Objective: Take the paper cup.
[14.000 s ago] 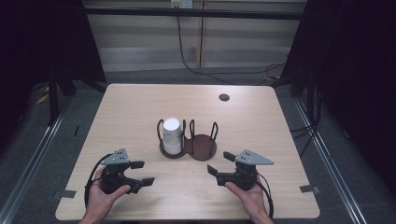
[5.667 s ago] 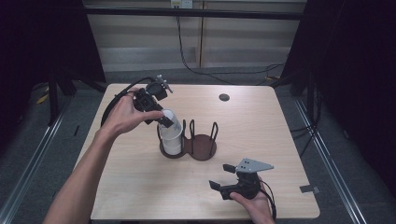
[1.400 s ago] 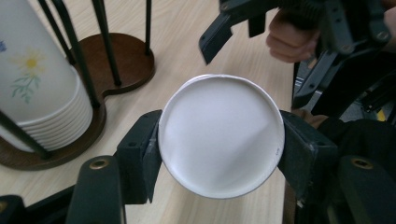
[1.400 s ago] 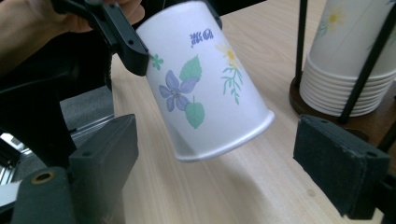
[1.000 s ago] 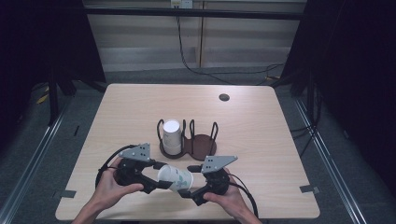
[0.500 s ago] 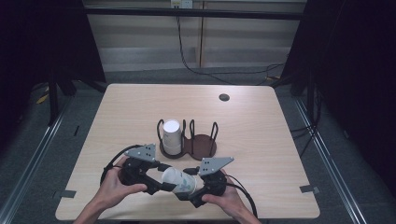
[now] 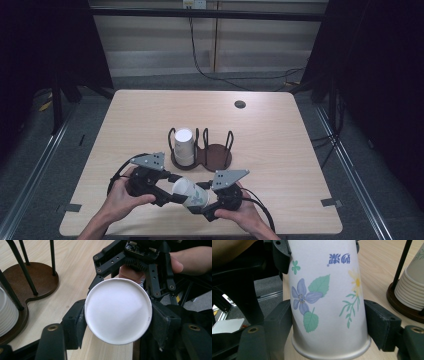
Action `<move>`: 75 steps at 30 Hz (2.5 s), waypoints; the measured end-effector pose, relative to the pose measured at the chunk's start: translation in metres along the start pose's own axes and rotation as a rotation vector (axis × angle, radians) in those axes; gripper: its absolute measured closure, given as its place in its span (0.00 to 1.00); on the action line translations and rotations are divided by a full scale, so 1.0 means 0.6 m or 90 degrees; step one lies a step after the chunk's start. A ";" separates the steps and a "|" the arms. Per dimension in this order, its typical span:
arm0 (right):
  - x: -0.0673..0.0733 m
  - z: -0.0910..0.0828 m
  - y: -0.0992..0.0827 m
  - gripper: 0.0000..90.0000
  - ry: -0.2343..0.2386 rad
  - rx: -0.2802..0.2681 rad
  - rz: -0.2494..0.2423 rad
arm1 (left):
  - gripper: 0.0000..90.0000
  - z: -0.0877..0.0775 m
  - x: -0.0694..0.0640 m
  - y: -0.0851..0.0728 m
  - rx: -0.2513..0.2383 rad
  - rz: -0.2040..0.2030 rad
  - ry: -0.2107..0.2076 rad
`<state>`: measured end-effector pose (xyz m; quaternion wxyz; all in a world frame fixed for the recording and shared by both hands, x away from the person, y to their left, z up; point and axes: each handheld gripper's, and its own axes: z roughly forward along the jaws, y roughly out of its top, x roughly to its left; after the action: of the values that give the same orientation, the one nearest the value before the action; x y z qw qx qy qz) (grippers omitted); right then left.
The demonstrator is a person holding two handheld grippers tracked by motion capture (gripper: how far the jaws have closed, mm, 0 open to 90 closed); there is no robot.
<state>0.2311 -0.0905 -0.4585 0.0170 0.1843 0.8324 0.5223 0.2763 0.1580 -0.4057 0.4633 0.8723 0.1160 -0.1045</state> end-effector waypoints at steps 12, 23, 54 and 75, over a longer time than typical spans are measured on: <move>-0.002 -0.004 0.001 0.33 0.001 0.014 0.003 | 0.29 0.007 0.003 -0.003 0.008 -0.002 -0.001; -0.008 -0.015 0.004 0.33 -0.009 0.025 0.008 | 0.26 -0.001 0.001 -0.003 0.011 -0.005 0.041; -0.052 -0.042 0.029 0.33 -0.036 0.127 0.029 | 0.26 0.002 0.008 -0.026 0.090 0.020 0.097; -0.055 -0.013 0.049 0.34 -0.017 0.238 0.000 | 0.26 0.003 0.006 -0.027 0.108 0.033 0.114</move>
<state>0.2686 -0.0969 -0.4347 -0.0061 0.1912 0.9146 0.3562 0.2746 0.1658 -0.4204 0.3783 0.9169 0.1250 -0.0238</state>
